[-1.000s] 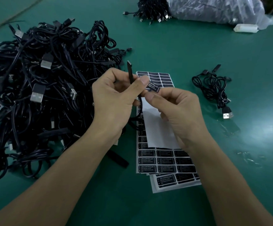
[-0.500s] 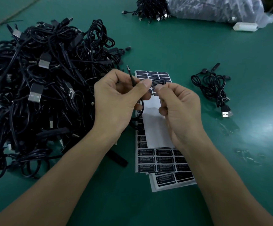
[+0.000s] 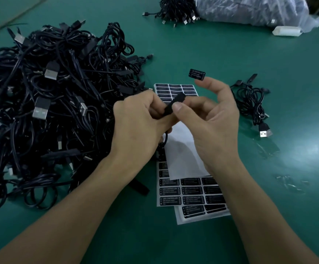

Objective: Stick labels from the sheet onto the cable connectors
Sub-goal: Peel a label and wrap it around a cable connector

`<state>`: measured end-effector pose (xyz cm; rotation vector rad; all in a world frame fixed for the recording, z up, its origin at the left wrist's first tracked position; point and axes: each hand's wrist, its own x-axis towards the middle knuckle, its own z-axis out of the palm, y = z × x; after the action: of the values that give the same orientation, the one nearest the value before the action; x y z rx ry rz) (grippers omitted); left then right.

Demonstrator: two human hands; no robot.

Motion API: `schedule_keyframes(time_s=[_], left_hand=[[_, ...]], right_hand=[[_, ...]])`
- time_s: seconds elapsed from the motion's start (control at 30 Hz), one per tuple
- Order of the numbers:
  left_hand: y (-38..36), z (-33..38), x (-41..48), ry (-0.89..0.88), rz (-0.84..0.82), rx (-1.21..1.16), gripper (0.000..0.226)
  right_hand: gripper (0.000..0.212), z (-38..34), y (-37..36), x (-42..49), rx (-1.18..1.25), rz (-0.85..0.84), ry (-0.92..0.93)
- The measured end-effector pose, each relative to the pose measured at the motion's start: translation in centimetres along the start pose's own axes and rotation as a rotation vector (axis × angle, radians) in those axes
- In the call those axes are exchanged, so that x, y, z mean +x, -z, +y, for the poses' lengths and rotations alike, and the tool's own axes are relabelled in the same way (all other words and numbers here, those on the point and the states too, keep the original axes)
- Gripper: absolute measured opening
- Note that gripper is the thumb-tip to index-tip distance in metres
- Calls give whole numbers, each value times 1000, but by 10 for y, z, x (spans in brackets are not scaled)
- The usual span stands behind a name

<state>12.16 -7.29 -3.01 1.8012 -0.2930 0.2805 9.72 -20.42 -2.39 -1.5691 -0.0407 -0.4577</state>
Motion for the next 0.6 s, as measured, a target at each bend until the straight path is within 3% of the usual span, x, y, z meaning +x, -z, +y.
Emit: schedule_keyframes(time_s=[0.17, 0.37, 0.53, 0.6], left_hand=[[-1, 1, 1, 5, -103, -51, 21], [1, 2, 4, 107, -166, -149, 12], [2, 0, 7, 180, -130, -208, 17], [2, 0, 7, 196, -115, -218, 17]], right_hand=[[44, 0, 5, 5, 134, 15, -82], [43, -2, 7, 8, 126, 48, -117], [10, -3, 12, 11, 112, 148, -108], [13, -5, 16, 12, 86, 122, -131]])
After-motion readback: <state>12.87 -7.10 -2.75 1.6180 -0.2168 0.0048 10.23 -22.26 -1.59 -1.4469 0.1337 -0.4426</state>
